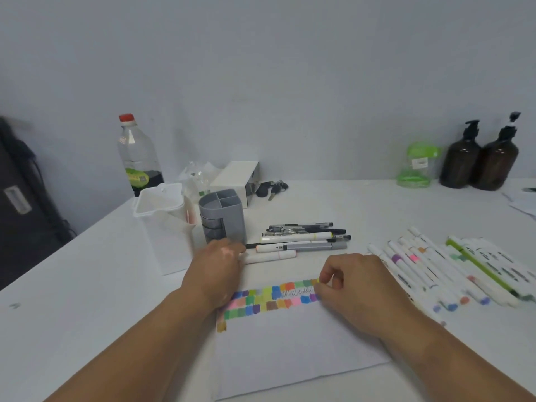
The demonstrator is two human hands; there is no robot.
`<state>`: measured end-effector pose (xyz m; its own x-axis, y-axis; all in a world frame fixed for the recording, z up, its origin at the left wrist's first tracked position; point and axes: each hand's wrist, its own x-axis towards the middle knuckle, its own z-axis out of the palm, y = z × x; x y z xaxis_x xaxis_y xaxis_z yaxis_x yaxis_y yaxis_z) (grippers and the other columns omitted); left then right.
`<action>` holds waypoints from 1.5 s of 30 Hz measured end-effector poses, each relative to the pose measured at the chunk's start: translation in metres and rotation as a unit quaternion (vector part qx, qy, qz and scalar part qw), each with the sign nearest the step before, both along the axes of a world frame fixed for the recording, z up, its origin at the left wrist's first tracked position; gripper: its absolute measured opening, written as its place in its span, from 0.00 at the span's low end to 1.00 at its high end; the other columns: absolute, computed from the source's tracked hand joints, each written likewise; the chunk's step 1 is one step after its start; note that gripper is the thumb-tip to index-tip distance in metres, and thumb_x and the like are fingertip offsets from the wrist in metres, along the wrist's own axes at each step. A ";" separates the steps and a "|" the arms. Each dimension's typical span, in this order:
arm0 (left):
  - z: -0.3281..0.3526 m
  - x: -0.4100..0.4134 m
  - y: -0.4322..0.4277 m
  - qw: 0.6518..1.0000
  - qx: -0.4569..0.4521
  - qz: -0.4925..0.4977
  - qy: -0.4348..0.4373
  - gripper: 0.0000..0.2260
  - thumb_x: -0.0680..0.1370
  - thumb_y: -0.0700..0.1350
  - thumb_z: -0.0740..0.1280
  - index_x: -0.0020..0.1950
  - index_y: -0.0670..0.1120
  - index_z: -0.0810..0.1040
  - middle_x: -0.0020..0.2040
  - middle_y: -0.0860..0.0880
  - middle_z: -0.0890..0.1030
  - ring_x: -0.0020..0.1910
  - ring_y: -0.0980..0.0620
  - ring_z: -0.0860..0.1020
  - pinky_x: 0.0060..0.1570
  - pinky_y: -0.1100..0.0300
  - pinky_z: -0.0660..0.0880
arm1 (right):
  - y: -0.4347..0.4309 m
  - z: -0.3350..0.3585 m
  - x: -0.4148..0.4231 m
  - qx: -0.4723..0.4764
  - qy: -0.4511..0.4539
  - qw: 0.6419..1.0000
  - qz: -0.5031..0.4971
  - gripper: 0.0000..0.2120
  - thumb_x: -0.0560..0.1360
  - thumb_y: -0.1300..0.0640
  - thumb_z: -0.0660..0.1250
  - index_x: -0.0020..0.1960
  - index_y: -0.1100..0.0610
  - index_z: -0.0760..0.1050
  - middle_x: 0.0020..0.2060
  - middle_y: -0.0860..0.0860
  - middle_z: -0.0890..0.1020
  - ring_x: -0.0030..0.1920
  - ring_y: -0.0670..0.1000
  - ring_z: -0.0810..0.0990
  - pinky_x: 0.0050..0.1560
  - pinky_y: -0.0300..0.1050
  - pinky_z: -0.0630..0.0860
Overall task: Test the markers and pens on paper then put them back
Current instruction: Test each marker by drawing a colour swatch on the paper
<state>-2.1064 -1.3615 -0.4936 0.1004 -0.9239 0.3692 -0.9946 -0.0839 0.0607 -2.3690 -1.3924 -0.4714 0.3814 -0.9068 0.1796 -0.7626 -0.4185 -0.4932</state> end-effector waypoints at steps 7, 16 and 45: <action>0.026 -0.001 0.014 0.991 0.030 -0.003 0.131 0.08 0.82 0.46 0.66 0.58 0.56 0.83 0.49 0.57 0.81 0.48 0.54 0.77 0.50 0.62 0.76 | 0.003 0.002 0.001 0.013 -0.053 0.998 0.012 0.05 0.72 0.48 0.74 0.39 0.46 0.81 0.33 0.44 0.82 0.35 0.43 0.77 0.33 0.36 0.71; 0.022 -0.029 0.041 0.760 0.076 -0.121 0.634 0.06 0.79 0.48 0.67 0.51 0.54 0.83 0.54 0.48 0.86 0.52 0.46 0.83 0.60 0.45 0.79 | 0.027 -0.003 0.020 0.031 -0.161 0.983 0.081 0.07 0.72 0.44 0.75 0.43 0.44 0.79 0.43 0.30 0.81 0.45 0.39 0.80 0.41 0.31 0.74; 0.025 -0.012 0.059 0.932 0.089 -0.149 0.318 0.12 0.84 0.54 0.59 0.61 0.56 0.80 0.52 0.57 0.80 0.51 0.56 0.79 0.52 0.59 0.80 | 0.020 0.003 0.019 0.148 -0.396 0.905 0.048 0.13 0.72 0.66 0.76 0.42 0.48 0.84 0.38 0.51 0.86 0.40 0.54 0.84 0.32 0.38 0.78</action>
